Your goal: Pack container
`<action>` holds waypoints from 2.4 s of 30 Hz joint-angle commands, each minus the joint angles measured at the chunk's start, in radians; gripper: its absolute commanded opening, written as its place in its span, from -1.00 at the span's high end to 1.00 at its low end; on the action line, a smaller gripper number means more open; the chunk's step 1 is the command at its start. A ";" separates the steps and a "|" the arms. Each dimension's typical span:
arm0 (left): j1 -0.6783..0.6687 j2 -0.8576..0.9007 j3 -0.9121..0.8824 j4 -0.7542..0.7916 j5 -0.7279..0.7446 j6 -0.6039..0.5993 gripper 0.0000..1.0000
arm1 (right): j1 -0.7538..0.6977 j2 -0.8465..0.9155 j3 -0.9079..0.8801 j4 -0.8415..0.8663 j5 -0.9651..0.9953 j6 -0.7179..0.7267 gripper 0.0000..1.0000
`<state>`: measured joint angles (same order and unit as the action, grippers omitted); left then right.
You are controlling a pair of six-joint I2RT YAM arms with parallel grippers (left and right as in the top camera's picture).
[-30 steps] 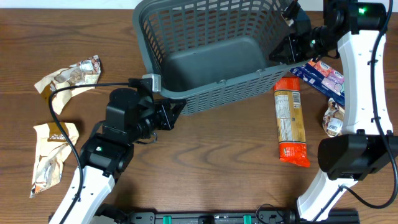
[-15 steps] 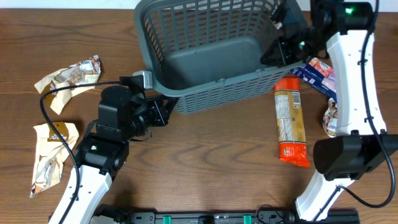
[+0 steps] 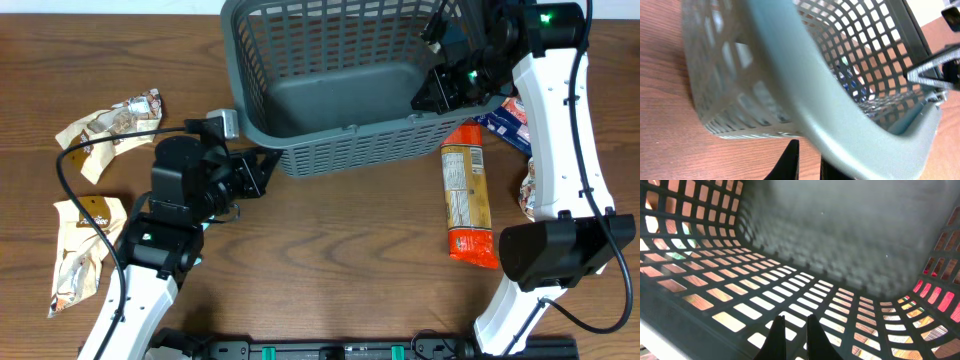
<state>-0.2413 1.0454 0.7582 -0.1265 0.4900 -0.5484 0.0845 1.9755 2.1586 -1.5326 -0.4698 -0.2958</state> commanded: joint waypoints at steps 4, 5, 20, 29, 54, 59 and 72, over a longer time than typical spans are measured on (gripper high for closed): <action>0.033 0.004 0.008 0.010 -0.013 0.025 0.88 | 0.009 0.006 -0.007 -0.016 0.014 0.015 0.97; 0.034 0.004 0.008 0.010 -0.013 0.025 0.88 | 0.009 0.006 -0.007 -0.019 0.014 0.016 0.97; 0.034 0.004 0.008 0.024 -0.039 0.026 0.88 | 0.009 0.006 -0.007 -0.055 0.014 0.030 0.97; 0.034 0.006 0.008 0.039 -0.051 0.036 0.88 | 0.009 0.005 -0.007 -0.062 0.000 0.034 0.97; 0.044 0.006 0.008 0.037 -0.073 0.049 0.10 | 0.076 0.005 -0.007 -0.029 0.037 0.034 0.97; 0.044 0.006 0.008 0.037 -0.071 0.051 -0.15 | 0.076 0.005 0.001 -0.015 0.055 0.034 0.74; 0.044 -0.001 0.008 0.022 -0.026 0.070 -0.29 | 0.076 0.005 0.208 -0.024 0.055 0.038 -0.96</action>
<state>-0.1989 1.0473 0.7578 -0.1047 0.4427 -0.4953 0.1520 1.9816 2.2951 -1.5509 -0.4103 -0.2539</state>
